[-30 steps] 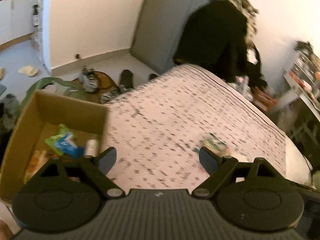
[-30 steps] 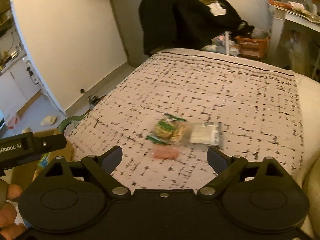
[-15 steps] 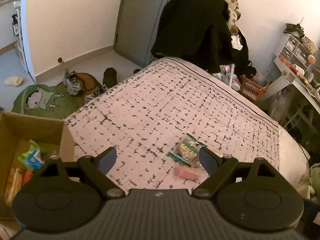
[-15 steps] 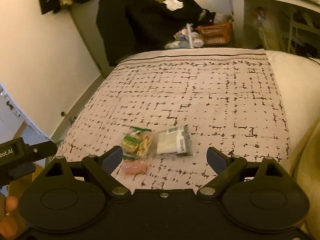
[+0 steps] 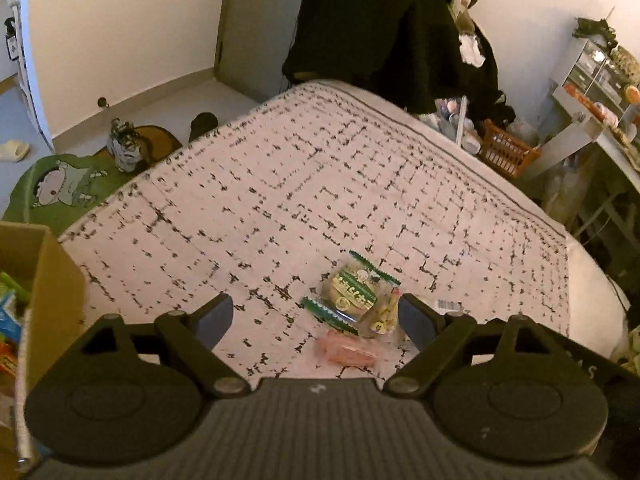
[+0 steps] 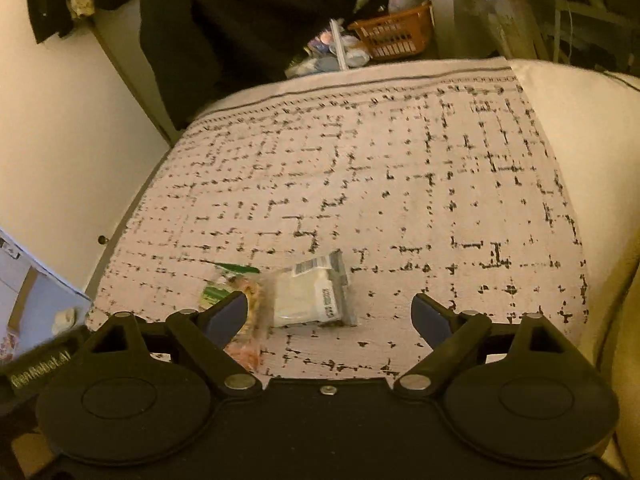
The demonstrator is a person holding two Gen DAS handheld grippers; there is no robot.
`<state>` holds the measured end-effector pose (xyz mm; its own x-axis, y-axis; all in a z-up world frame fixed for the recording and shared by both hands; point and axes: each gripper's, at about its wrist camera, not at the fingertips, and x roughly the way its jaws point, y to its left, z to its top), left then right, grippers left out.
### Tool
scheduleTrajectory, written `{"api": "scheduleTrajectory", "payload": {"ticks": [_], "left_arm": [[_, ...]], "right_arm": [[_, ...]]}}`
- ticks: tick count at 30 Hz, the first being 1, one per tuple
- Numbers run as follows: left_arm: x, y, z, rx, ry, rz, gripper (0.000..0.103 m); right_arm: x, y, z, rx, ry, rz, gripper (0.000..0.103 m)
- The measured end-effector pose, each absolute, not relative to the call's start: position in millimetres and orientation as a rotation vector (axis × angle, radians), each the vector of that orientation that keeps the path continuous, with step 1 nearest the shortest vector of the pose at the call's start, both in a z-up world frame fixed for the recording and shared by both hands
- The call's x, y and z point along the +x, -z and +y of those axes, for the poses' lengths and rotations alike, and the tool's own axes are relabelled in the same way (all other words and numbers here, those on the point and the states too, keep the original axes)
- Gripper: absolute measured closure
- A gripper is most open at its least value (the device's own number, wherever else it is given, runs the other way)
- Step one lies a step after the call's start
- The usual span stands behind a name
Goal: Organize snacks
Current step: 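Move both tools from the box back to the remaining snacks, then grasp the pink sausage packet with the left tool while the right tool grasps the white packet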
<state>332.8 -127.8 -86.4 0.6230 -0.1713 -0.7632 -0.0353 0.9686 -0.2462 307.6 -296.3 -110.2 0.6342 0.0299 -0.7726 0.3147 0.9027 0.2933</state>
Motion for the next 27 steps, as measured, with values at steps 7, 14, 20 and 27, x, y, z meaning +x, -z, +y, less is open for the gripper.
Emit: {"api": "scheduleTrajectory", "payload": {"ticks": [7,14,20,27], "left_arm": [[339.3,133.0,-134.4,-0.251,0.190,0.956,0.015],[336.1,159.7,-148.6,-0.239,0.217,0.954,0.015],[337.5,176.1,-158.1,-0.225,0.209,0.926,0.016],[335.1,182.6,-166.6,-0.161,0.194,0.862,0.017]], "right_arm": [[318.8,119.2,-303.5,0.412,0.139,0.896,0.014],[329.8,135.3,-298.4,0.374,0.093,0.934,0.014],[339.4,147.2,-284.7,0.262,0.051,0.932,0.019],[344.2,149.9,-271.0,0.202,0.023,0.912,0.019]]}}
